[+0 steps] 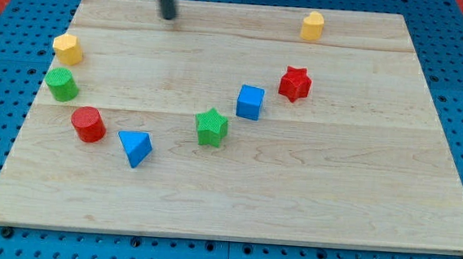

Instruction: Push the green star at the bottom of the cube

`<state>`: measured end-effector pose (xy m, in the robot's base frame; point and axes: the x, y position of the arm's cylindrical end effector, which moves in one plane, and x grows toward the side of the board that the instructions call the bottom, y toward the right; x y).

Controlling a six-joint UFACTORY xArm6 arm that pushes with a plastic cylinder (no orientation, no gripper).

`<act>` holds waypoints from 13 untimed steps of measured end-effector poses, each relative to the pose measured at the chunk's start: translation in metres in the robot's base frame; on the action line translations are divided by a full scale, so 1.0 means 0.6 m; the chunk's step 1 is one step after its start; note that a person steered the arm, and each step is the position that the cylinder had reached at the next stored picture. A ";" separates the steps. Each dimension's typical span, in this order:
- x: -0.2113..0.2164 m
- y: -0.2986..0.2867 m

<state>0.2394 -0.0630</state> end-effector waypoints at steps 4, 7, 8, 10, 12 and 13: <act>0.067 0.407; 0.067 0.414; 0.067 0.358; 0.129 0.153; 0.277 -0.010; 0.339 -0.043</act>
<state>0.4425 -0.0886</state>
